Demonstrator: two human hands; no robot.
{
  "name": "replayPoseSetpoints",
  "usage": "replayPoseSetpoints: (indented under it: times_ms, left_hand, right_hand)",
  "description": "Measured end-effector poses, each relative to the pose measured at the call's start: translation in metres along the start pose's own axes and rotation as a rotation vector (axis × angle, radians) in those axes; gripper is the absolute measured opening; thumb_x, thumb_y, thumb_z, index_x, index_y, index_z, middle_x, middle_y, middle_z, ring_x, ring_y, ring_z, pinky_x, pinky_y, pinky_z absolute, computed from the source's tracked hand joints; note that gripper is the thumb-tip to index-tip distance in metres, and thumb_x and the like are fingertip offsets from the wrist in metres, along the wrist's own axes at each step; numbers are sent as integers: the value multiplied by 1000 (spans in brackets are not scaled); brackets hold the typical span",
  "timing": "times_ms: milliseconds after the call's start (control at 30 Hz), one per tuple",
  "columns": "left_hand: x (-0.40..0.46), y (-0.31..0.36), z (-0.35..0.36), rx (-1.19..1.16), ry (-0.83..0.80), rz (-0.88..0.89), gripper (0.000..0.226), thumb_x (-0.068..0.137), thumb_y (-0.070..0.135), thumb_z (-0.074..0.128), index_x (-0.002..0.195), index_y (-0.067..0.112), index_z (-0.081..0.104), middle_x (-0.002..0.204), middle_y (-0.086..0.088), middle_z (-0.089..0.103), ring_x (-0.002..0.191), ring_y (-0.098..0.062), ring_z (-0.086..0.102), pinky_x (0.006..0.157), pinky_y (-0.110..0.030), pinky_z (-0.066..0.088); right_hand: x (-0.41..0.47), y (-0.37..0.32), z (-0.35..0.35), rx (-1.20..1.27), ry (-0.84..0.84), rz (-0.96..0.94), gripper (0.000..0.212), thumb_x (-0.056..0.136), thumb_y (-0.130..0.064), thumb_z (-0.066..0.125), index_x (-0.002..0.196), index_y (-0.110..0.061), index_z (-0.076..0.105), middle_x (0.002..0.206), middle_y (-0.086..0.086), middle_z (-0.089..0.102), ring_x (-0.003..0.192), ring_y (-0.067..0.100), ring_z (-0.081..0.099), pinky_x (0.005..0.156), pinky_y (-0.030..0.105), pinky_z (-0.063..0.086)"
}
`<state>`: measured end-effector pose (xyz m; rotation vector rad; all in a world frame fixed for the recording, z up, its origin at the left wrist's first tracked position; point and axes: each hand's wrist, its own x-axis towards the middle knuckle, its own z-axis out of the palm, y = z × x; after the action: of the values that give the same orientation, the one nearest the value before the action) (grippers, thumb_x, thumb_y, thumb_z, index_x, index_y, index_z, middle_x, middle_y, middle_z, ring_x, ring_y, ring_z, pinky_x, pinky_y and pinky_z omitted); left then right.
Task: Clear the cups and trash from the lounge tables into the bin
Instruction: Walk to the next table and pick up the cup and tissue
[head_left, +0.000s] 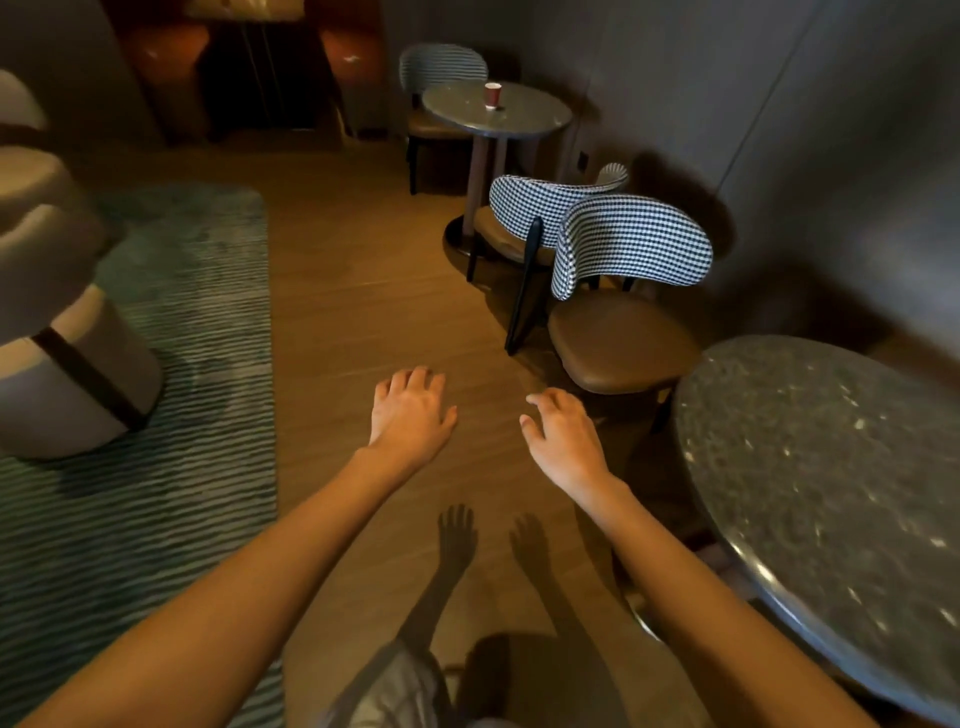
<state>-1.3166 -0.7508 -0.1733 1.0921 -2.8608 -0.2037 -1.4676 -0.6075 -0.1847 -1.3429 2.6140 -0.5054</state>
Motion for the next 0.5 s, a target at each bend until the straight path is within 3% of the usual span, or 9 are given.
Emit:
replayPoseSetpoints:
  times_ms: [200, 500]
  left_hand:
    - [146, -44, 28, 7, -44, -33, 53, 91, 45, 46, 138, 21, 41, 142, -5, 42, 127, -30, 41, 101, -43, 36]
    - [406, -122, -12, -22, 61, -60, 52, 94, 44, 43, 140, 19, 40, 145, -7, 40, 128, -33, 39, 101, -45, 36]
  right_hand:
    - [163, 8, 28, -9, -79, -48, 45, 100, -36, 41, 140, -16, 44, 144, 7, 41, 137, 24, 32, 111, 41, 33]
    - [438, -19, 6, 25, 97, -70, 41, 98, -33, 45, 134, -12, 51, 134, 7, 50, 129, 24, 42, 105, 35, 37]
